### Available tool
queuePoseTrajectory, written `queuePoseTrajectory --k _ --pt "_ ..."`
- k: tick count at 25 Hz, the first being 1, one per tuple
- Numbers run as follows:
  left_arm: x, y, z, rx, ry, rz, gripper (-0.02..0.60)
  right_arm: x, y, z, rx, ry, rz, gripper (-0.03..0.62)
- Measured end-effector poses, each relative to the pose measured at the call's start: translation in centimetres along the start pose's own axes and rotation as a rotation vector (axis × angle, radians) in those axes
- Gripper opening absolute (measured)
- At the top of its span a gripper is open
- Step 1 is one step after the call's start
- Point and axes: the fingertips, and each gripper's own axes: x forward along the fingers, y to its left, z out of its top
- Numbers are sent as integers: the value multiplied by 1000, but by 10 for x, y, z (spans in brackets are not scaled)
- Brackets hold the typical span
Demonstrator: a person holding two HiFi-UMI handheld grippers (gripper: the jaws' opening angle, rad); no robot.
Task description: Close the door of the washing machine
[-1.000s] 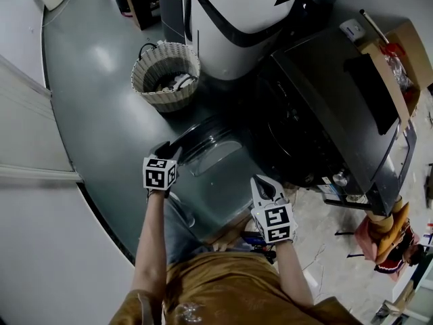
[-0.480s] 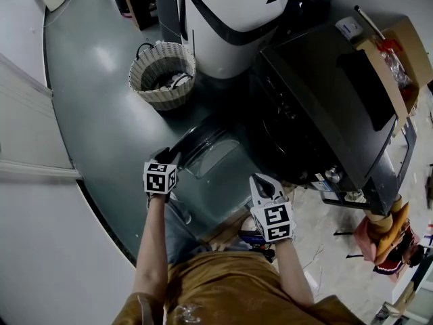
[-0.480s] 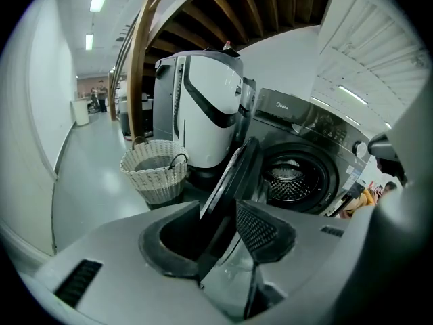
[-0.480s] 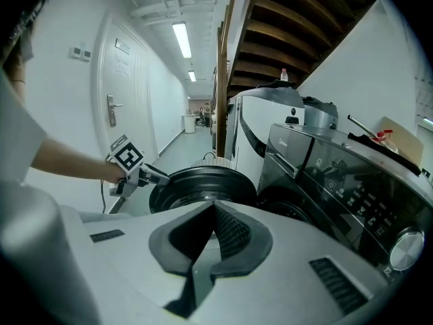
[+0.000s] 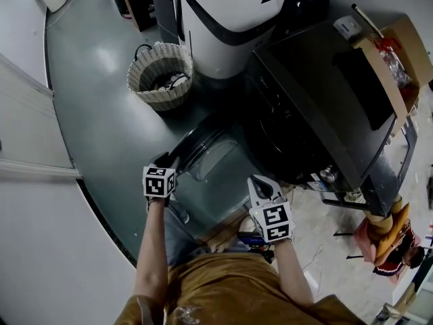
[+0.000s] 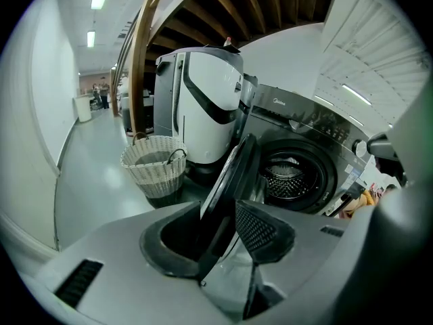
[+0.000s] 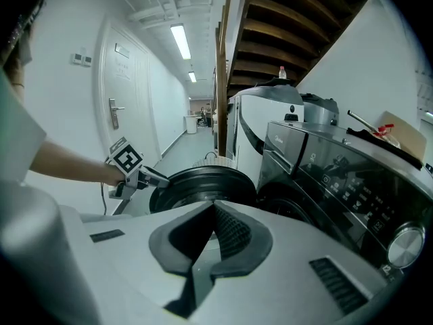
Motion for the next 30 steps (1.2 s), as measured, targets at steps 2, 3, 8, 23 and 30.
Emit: queuePoseTrajectory --k 2,3,8,23,30 --pt "-1 -4 -2 1 11 1 175 -3 -2 -1 2 -3 9 14" --pt "-1 -7 -3 0 16 1 175 -5 -3 -2 4 -4 11 14" --pt "-3 -18 -9 -7 29 5 170 -14 -7 -6 12 -6 17 14" --pt "-6 -66 -28 -37 55 2 156 -48 -27 -22 14 -15 42 12" --pt "-6 -88 -33 -50 61 5 152 -62 -41 -34 21 -4 48 14"
